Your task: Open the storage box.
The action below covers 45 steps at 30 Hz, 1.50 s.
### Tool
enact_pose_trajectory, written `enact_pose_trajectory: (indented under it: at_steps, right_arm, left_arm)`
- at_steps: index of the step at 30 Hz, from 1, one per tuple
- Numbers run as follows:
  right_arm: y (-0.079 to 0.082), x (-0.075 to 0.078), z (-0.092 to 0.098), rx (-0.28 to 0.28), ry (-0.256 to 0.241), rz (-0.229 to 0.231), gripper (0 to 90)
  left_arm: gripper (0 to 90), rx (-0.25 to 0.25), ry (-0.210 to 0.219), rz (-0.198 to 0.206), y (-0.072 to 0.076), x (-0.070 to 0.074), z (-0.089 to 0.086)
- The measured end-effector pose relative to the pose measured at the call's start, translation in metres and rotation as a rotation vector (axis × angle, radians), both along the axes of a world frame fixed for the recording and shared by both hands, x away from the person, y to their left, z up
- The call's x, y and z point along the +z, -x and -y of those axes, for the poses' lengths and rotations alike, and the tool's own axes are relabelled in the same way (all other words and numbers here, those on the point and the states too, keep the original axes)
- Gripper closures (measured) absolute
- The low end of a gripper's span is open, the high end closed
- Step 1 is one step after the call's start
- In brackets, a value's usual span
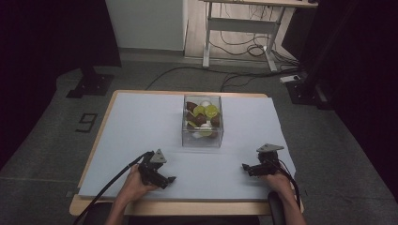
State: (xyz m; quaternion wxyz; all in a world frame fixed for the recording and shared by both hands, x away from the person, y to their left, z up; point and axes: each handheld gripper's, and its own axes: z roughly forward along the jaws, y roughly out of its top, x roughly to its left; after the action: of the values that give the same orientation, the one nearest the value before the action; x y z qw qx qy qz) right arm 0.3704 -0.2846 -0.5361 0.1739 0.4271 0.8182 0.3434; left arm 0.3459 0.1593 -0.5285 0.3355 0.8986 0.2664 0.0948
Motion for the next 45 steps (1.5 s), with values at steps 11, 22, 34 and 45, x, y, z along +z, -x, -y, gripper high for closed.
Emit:
enact_pose_trajectory:
  at_steps: [11, 22, 34, 45]
  right_arm:
    - [0.0, 0.0, 0.0, 0.002, 0.002, 0.0, 0.0]
    - [-0.002, 0.003, -0.002, -0.003, 0.023, -0.025, 0.0]
    - [0.001, 0.013, -0.006, 0.06, 0.017, -0.044, 0.3]
    - [0.008, 0.027, -0.014, 0.075, -0.011, -0.032, 0.0]
  left_arm:
    - [0.0, 0.001, -0.003, 0.007, 0.001, 0.0, 0.0]
    - [0.0, 0.01, -0.005, 0.009, 0.002, 0.0, 0.0]
    - [2.7, 0.035, -0.028, -0.017, 0.004, 0.005, 0.002]
    - [0.5, 0.052, 0.067, -0.007, 0.003, 0.019, 0.001]
